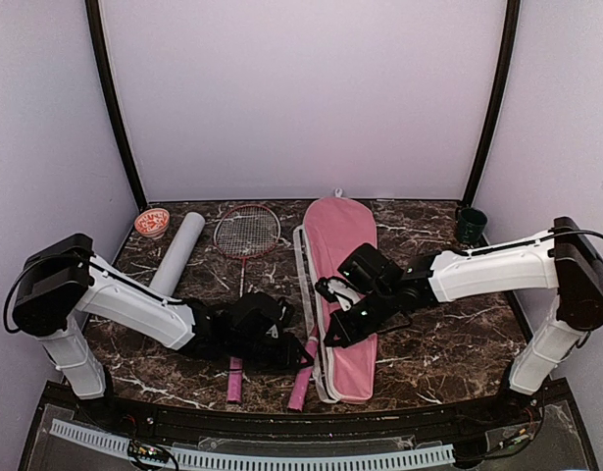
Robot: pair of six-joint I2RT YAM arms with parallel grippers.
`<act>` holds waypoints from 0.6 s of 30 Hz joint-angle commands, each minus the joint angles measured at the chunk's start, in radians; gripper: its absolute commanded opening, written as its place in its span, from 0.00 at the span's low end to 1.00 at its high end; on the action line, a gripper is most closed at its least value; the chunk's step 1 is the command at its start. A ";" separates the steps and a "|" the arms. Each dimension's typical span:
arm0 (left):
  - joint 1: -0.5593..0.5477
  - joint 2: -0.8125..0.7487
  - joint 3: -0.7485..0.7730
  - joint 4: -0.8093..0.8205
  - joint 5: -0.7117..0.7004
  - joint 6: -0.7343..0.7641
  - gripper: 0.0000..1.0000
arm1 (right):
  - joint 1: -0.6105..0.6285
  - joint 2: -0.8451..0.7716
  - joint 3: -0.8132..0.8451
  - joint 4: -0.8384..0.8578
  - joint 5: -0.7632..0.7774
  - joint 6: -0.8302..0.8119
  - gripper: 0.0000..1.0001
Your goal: Pack up the badminton gear
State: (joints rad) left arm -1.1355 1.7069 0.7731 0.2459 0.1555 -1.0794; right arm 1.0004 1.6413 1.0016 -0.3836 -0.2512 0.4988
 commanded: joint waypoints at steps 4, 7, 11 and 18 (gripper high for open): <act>-0.007 0.042 0.047 0.167 0.016 0.041 0.00 | -0.002 -0.040 -0.018 0.116 -0.146 0.024 0.00; -0.007 0.049 0.052 0.186 0.005 0.041 0.00 | 0.003 -0.040 -0.042 0.138 -0.177 0.026 0.00; -0.006 0.049 0.064 0.181 -0.015 0.048 0.00 | 0.023 -0.033 -0.060 0.138 -0.194 0.009 0.00; -0.004 0.061 0.085 0.135 -0.118 0.035 0.00 | 0.026 -0.022 -0.056 0.075 -0.164 -0.058 0.00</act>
State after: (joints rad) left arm -1.1374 1.7729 0.8146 0.3447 0.1341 -1.0752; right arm 1.0191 1.6283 0.9421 -0.2867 -0.4122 0.5014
